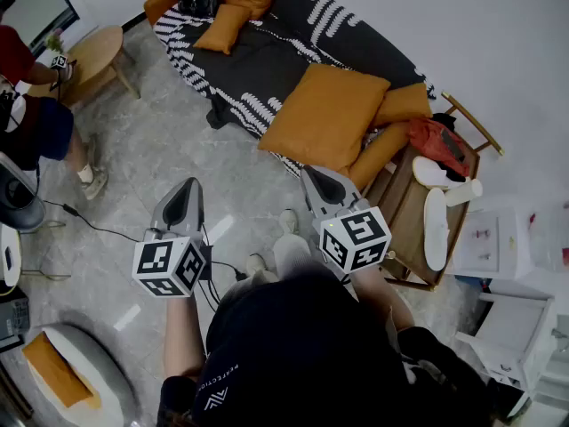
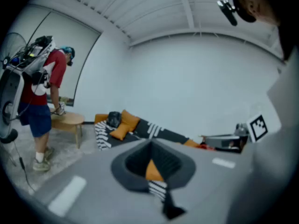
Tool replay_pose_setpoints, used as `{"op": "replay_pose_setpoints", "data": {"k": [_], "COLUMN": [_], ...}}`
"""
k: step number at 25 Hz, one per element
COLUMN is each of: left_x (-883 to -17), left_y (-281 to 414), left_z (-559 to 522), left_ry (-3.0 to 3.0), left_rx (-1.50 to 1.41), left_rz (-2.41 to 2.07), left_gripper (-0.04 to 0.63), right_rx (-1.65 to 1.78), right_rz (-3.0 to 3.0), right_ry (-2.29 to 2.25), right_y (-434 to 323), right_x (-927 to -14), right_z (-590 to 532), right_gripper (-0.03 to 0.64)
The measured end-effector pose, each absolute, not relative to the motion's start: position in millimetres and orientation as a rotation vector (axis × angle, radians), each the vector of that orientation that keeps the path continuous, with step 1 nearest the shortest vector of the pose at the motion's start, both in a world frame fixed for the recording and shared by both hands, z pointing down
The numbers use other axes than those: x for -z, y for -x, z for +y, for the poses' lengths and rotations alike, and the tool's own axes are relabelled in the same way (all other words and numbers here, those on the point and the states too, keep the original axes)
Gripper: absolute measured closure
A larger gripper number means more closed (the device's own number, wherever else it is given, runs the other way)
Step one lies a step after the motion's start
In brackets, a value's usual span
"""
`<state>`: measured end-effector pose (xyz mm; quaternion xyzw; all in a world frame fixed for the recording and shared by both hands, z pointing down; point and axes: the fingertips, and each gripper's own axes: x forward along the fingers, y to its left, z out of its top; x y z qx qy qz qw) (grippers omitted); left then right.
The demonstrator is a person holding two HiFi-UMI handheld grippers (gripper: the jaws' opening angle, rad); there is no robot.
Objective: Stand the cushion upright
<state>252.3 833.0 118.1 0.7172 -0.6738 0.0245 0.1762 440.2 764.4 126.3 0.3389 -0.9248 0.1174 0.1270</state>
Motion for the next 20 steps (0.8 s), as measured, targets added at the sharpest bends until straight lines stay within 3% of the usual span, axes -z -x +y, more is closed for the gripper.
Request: {"op": "replay_pose_setpoints", "data": {"k": [20], "left_x": [-131], "left_y": [-236], "left_z": [848], "left_ry": [-2.004], "left_rx": [-0.087], "left_rz": [-1.897], "left_gripper": [0.589], "right_rx": [-0.449], "right_rz": [-2.66], "right_ry": [-1.023], "right_y": [-433], "right_x": [-144], "right_z": [770], "right_gripper": [0.624]}}
